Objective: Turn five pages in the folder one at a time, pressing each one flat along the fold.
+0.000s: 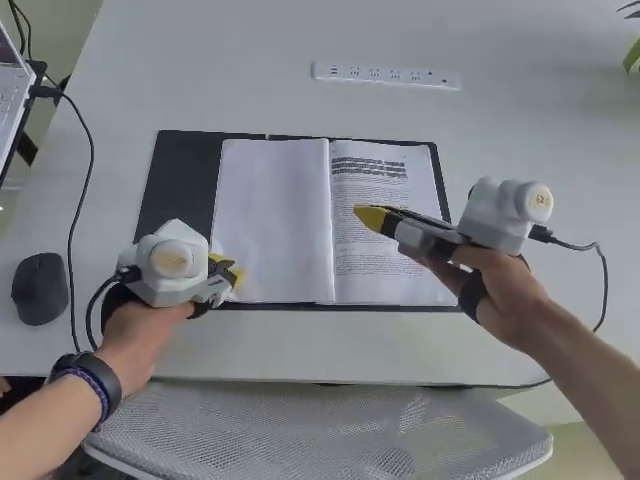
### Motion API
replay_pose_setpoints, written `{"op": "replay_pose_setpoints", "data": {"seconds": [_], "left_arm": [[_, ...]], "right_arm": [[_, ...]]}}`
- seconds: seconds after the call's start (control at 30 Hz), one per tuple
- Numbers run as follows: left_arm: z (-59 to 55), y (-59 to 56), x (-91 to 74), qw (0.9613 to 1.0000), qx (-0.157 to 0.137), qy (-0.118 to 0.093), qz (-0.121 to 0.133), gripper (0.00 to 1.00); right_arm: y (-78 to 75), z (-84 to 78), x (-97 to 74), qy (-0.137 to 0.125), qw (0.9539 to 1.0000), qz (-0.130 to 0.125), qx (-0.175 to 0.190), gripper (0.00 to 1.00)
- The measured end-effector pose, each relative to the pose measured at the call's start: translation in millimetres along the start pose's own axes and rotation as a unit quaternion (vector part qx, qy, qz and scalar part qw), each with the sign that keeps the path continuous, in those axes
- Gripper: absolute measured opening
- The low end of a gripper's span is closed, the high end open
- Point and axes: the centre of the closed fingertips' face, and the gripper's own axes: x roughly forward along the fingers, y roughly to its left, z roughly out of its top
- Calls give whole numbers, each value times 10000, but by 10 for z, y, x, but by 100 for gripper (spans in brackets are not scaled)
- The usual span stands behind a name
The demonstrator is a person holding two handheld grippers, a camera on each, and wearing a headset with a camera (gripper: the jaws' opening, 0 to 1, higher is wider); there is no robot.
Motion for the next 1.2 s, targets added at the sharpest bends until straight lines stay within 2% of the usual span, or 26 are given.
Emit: {"op": "replay_pose_setpoints", "data": {"seconds": [0.03,0.07,0.1,0.17,0.33,0.63,0.93,1.07,1.2], "left_arm": [[-73,12,6,9998,-28,160,88,0],[-60,4,20,10000,-24,80,40,0],[-36,6,8,9998,-177,-61,38,0],[-38,14,-5,9997,-231,-85,28,0],[-25,16,-8,9998,-168,-95,20,0],[-21,33,-12,9996,-252,-157,18,0],[-29,53,-9,9994,-281,-180,5,0],[-27,64,-2,9992,-354,-177,-10,0],[-25,68,8,9991,-400,-143,-9,0]], "right_arm": [[-5,-32,8,39,10000,2,5,20],[-7,-52,13,55,10000,2,21,20],[-6,-78,24,78,10000,12,47,20],[-9,-107,45,111,9999,18,70,20],[-13,-166,127,227,9997,56,98,20],[-112,-178,327,459,9988,131,58,19],[-235,-297,619,907,9955,264,-53,17],[-311,-379,733,1074,9937,323,-50,13],[-334,-391,787,1040,9936,433,128,7]]}}
